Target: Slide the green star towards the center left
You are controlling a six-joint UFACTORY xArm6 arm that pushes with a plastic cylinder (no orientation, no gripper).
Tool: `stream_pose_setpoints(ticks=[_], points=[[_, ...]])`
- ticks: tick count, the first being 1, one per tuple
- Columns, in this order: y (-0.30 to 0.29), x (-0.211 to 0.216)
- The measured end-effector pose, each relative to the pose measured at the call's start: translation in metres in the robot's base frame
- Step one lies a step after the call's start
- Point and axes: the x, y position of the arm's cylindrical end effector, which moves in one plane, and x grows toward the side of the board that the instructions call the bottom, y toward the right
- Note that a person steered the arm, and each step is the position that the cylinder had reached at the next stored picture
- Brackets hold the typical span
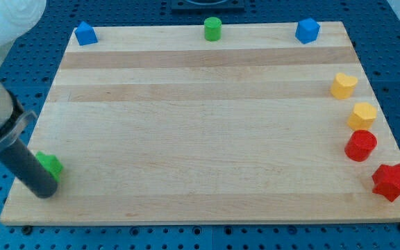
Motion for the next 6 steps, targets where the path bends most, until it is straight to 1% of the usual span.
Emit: stream_pose_setpoints(ticks=[1,2,3,5,6], points=[[-0.014,-0.010],[-0.047,0.000],[-0.052,-0.003],[-0.029,-0.029],[-0.050,-0.036]])
